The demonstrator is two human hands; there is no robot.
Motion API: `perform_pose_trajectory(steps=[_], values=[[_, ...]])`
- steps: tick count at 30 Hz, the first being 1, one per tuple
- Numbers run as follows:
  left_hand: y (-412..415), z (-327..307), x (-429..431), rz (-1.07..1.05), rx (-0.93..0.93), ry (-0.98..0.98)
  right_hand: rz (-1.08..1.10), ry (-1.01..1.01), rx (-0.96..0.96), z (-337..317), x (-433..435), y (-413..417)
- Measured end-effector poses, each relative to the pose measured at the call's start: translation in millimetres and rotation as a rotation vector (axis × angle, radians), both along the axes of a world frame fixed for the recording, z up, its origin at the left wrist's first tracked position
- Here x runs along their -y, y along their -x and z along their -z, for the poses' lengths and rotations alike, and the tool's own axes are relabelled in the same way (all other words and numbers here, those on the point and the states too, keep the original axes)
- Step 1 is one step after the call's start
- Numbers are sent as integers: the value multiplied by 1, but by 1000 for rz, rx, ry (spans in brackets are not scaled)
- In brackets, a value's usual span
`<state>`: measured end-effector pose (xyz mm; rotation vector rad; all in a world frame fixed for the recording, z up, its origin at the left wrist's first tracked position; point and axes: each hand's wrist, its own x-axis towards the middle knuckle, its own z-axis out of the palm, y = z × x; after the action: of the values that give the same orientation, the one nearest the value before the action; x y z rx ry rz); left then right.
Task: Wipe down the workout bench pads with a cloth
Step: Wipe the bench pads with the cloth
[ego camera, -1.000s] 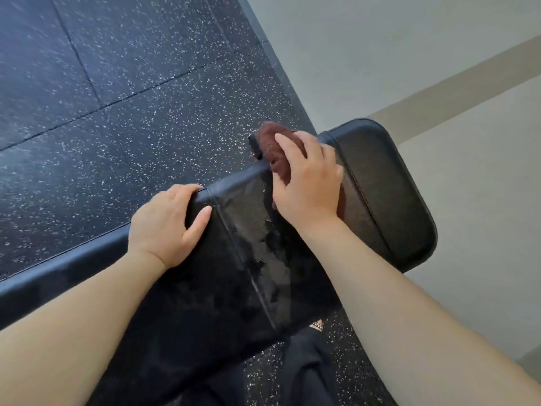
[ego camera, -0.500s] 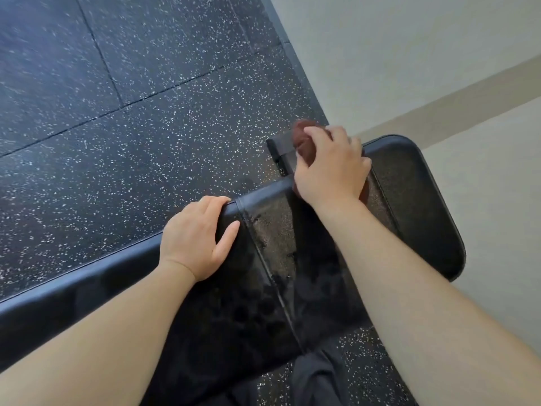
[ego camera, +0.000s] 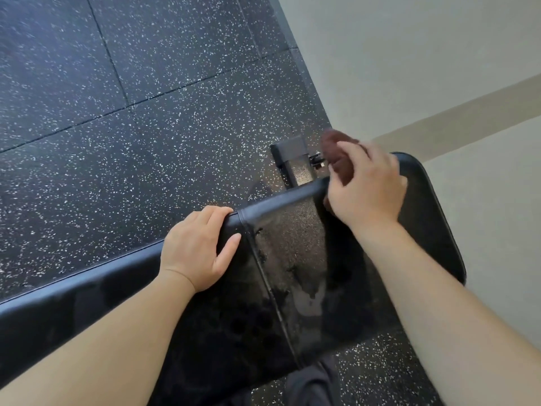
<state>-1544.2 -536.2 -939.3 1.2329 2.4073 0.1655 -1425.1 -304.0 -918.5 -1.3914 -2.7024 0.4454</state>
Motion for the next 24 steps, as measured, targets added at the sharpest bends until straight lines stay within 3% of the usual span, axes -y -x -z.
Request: perform_pose_trajectory(steps=[6, 17, 24], values=[[0, 2, 1, -3, -3, -14, 47, 9, -25, 2, 10, 4], [6, -1, 25, 11, -3, -69, -221, 64, -112, -1, 141, -13], [25, 1, 80, -56, -33, 1, -199, 72, -18, 3, 122, 38]])
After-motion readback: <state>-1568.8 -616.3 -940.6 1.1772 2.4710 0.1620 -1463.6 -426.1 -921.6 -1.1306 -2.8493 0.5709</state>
